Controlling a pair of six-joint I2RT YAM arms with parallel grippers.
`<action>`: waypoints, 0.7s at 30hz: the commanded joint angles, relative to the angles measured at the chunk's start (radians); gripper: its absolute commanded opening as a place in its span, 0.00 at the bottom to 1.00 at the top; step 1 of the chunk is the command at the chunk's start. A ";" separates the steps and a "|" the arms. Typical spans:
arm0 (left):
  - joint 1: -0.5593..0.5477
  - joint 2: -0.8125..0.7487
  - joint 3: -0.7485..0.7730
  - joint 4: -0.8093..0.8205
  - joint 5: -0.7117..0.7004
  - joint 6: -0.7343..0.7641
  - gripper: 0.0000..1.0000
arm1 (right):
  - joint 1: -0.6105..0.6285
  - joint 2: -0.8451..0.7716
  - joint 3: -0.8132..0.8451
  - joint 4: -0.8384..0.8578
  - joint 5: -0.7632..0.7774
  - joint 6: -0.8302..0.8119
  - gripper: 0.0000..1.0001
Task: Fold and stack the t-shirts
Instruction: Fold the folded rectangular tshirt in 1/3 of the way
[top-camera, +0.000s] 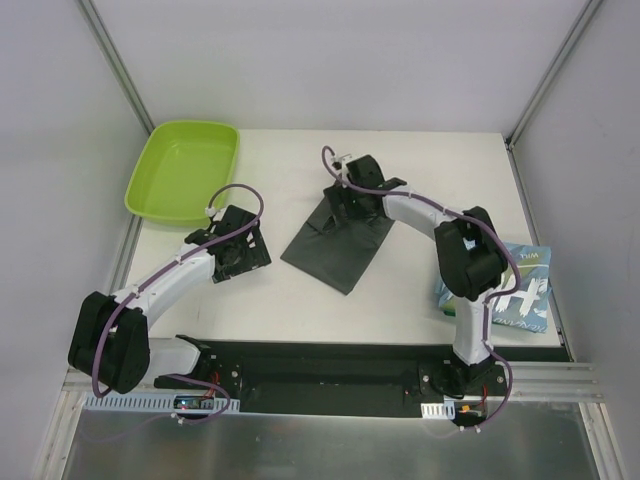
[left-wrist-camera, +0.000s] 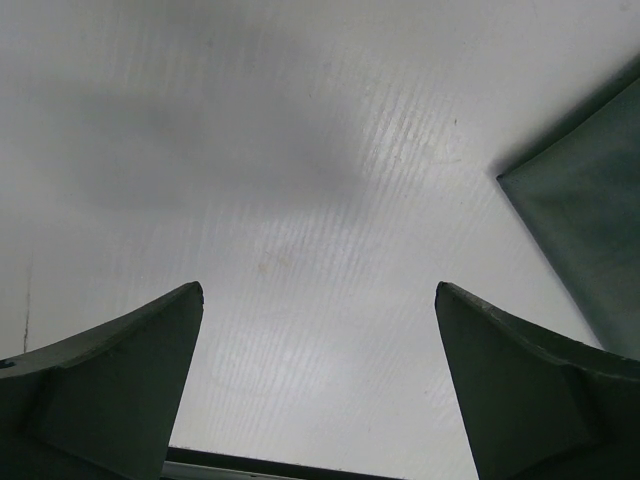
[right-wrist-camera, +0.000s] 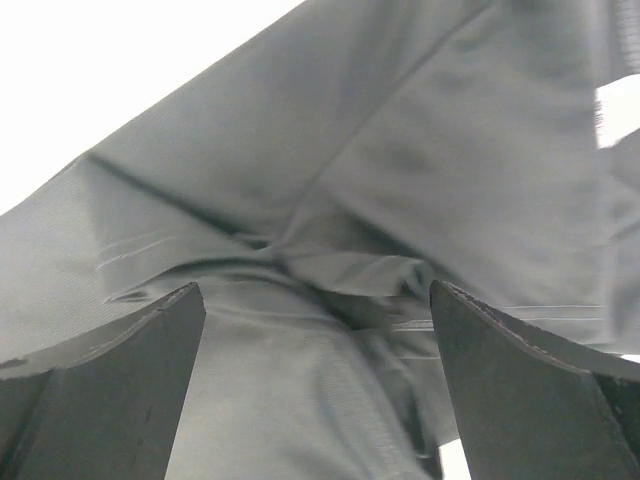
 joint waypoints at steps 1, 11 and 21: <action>0.013 0.007 0.001 -0.001 0.022 -0.007 0.99 | -0.064 -0.058 0.059 0.021 -0.050 0.005 0.96; 0.013 0.035 0.008 0.005 0.043 0.001 0.99 | -0.006 -0.188 -0.111 0.067 -0.460 0.063 0.96; 0.016 0.003 -0.012 0.005 0.034 0.005 0.99 | 0.117 -0.068 -0.063 0.023 -0.461 0.072 0.97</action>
